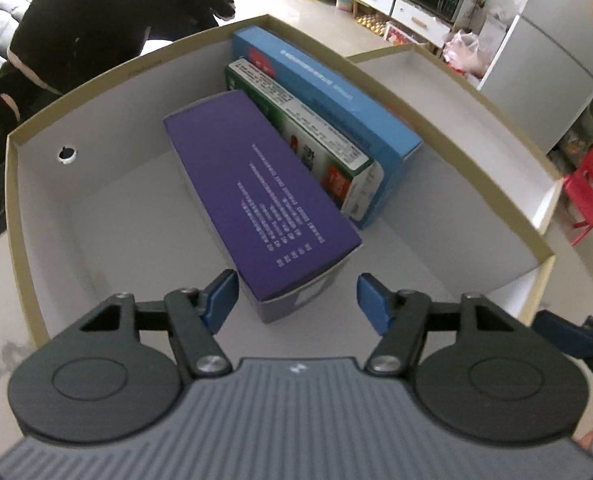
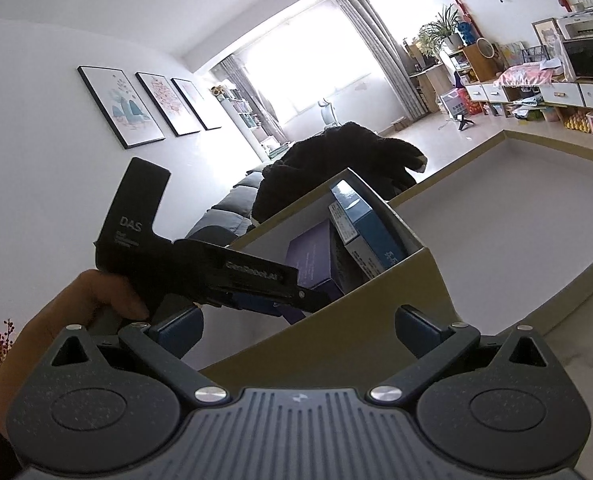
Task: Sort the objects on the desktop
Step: 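Lower the purple box into the tan box beside the green box, then open the left gripper to release the purple box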
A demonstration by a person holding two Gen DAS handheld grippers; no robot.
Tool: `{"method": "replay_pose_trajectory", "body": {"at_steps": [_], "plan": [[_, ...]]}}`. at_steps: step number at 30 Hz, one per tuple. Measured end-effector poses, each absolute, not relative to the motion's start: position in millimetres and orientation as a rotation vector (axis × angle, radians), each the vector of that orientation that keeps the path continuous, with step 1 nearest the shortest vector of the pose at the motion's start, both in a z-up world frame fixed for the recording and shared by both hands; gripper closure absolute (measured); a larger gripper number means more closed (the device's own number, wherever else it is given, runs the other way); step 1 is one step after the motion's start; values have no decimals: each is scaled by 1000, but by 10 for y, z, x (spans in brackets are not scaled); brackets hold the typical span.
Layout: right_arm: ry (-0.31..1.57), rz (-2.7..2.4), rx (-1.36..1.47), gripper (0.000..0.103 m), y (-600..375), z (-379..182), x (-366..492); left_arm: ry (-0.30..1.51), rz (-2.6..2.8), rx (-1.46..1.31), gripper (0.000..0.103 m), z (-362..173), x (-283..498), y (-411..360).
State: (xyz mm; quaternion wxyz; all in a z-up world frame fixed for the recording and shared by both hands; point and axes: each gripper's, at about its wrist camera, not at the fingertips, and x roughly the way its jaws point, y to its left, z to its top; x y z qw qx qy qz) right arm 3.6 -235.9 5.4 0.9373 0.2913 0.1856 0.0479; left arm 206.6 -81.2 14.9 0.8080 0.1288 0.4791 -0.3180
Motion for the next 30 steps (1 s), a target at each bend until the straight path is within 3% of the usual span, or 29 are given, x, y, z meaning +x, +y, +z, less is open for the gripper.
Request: {"method": "replay_pose_trajectory", "body": {"at_steps": [27, 29, 30], "plan": [[408, 88, 604, 1, -2333, -64, 141, 949, -620, 229, 44, 172, 2300, -964], [408, 89, 602, 1, -2324, -55, 132, 944, -615, 216, 42, 185, 2294, -945], [407, 89, 601, 1, -2324, -50, 128, 941, -613, 210, 37, 197, 2284, -935]]}}
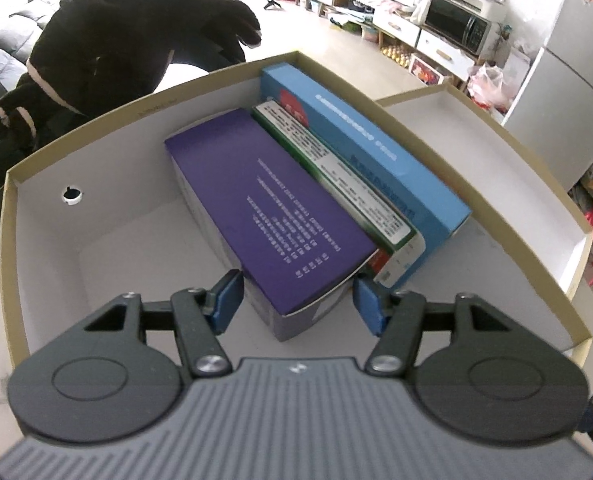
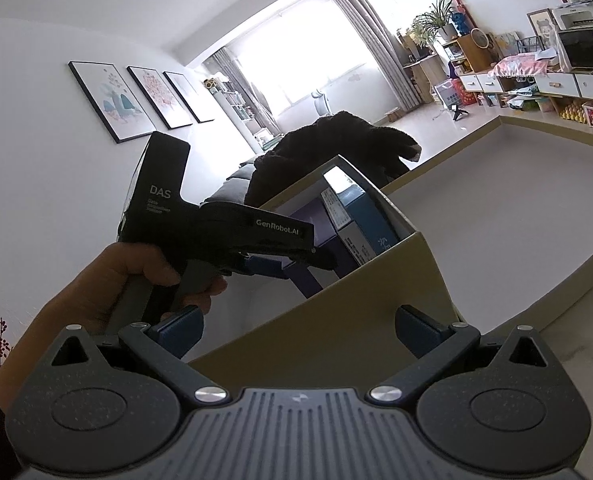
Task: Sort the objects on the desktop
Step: 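Open the left gripper to release the purple box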
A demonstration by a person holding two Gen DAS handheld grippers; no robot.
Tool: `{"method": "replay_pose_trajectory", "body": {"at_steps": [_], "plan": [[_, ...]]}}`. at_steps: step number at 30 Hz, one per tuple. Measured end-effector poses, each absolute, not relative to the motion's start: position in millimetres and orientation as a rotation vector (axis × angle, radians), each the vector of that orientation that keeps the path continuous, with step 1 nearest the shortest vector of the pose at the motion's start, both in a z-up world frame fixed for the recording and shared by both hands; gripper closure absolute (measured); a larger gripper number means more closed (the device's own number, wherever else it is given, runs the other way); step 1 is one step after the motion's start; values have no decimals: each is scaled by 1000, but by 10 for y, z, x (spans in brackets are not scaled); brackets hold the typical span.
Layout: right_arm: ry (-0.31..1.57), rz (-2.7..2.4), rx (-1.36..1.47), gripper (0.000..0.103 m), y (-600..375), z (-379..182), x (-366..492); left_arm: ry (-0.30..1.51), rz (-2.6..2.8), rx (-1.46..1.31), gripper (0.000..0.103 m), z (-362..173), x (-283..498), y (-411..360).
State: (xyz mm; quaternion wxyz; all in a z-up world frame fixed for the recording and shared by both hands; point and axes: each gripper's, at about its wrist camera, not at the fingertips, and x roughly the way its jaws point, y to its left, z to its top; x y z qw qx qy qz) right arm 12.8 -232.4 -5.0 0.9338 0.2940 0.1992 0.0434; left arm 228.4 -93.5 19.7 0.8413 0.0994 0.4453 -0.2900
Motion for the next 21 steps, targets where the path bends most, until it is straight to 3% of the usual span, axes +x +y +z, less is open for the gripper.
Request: {"method": "replay_pose_trajectory", "body": {"at_steps": [3, 9, 21], "plan": [[402, 90, 596, 1, -2307, -19, 105, 922, -626, 186, 28, 274, 2210, -887], [382, 98, 581, 1, -2264, 78, 32, 879, -630, 171, 20, 457, 2031, -771], [327, 132, 533, 1, -2084, 382, -188, 814, -580, 180, 16, 689, 1675, -482]]}}
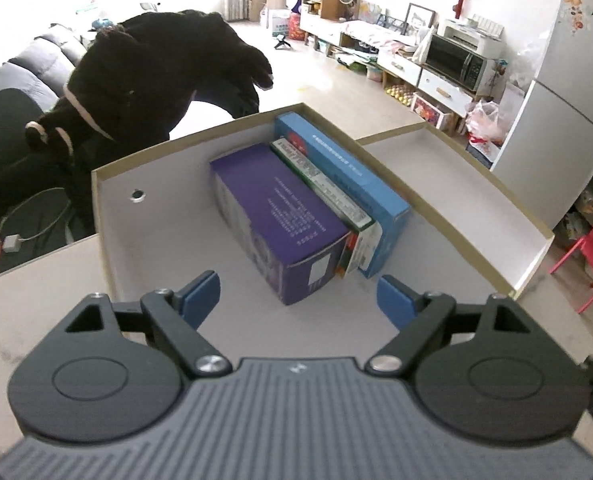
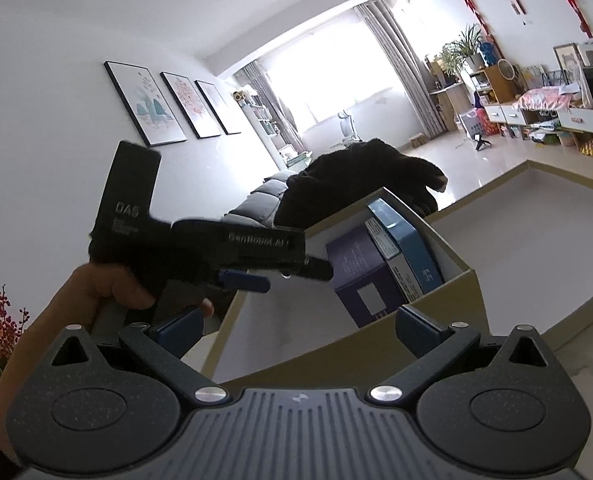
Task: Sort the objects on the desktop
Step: 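Open the left gripper to release the purple box, then withdraw the left tool up from the tan box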
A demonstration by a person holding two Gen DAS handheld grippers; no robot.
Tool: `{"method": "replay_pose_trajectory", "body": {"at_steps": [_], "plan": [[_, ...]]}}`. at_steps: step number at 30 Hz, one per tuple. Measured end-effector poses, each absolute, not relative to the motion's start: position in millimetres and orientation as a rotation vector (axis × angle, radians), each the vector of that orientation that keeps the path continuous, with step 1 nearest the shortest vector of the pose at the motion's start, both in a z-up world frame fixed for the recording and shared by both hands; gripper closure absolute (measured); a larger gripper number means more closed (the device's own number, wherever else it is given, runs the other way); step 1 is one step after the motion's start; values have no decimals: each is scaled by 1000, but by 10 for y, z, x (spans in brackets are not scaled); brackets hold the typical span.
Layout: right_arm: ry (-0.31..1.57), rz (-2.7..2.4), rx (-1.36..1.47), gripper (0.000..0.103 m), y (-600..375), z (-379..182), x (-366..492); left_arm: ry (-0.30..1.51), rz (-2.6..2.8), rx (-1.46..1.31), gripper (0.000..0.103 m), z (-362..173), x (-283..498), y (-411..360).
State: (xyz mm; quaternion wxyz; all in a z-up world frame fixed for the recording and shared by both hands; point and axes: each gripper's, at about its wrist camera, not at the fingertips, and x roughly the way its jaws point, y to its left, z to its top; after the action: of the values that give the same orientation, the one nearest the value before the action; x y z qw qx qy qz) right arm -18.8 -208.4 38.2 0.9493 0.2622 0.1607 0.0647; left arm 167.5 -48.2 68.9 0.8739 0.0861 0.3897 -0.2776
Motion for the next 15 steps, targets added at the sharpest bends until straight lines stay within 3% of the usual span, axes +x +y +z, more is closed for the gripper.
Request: {"method": "replay_pose_trajectory", "body": {"at_steps": [15], "plan": [[294, 165, 475, 1, -1829, 604, -391, 726, -458, 142, 11, 807, 1051, 194]]}}
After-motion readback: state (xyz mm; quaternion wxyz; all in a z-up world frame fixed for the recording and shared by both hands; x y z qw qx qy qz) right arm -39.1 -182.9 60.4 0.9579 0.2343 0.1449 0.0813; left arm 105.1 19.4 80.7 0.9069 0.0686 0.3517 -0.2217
